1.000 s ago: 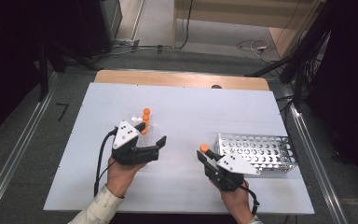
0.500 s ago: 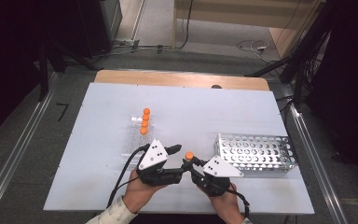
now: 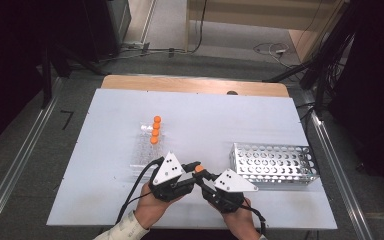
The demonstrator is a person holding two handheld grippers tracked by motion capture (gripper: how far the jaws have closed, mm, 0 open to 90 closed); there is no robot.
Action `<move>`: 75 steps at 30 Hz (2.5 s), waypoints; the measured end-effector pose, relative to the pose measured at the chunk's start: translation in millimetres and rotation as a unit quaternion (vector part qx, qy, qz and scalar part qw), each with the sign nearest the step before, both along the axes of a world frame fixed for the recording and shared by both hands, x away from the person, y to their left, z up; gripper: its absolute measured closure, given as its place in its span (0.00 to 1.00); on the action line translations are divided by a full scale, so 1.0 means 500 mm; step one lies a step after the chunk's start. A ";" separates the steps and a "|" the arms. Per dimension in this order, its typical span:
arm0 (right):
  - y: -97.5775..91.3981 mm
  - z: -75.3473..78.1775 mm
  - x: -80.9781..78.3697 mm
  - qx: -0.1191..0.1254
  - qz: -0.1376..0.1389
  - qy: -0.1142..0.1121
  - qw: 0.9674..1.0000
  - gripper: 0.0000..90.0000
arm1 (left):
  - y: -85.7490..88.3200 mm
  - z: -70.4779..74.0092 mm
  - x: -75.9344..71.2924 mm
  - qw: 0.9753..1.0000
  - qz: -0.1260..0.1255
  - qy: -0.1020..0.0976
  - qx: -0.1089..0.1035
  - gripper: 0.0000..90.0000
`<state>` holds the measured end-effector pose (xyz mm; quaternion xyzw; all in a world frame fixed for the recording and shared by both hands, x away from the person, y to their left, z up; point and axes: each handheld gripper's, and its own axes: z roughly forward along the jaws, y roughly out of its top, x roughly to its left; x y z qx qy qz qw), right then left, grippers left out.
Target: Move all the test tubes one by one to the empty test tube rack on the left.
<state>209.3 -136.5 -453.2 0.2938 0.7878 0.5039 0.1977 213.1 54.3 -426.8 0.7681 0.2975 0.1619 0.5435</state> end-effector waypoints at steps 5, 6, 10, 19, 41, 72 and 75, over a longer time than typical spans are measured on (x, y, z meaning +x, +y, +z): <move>0.000 0.000 0.000 0.000 0.000 0.000 1.000 0.80 | 0.001 0.000 0.001 1.000 0.001 0.001 -0.002 0.77; 0.000 0.000 0.000 0.000 0.000 0.000 1.000 0.80 | 0.002 0.001 0.001 1.000 0.002 0.002 -0.003 0.78; -0.001 0.001 0.002 0.000 0.007 0.002 1.000 0.68 | 0.007 0.006 0.002 1.000 0.002 0.003 -0.010 0.78; -0.022 0.012 0.015 0.007 -0.002 0.022 1.000 0.28 | 0.071 0.051 0.021 0.998 0.045 0.001 -0.039 0.78; -0.062 0.016 0.016 0.010 -0.031 0.020 0.999 0.27 | 0.211 0.071 0.053 0.984 0.174 -0.002 -0.047 0.78; -0.066 0.011 0.017 0.004 -0.039 0.018 0.999 0.28 | 0.182 -0.013 0.054 0.978 0.210 0.006 0.021 0.71; -0.069 0.011 0.018 0.005 -0.040 0.017 0.999 0.28 | 0.183 -0.012 0.052 0.978 0.209 0.008 0.017 0.65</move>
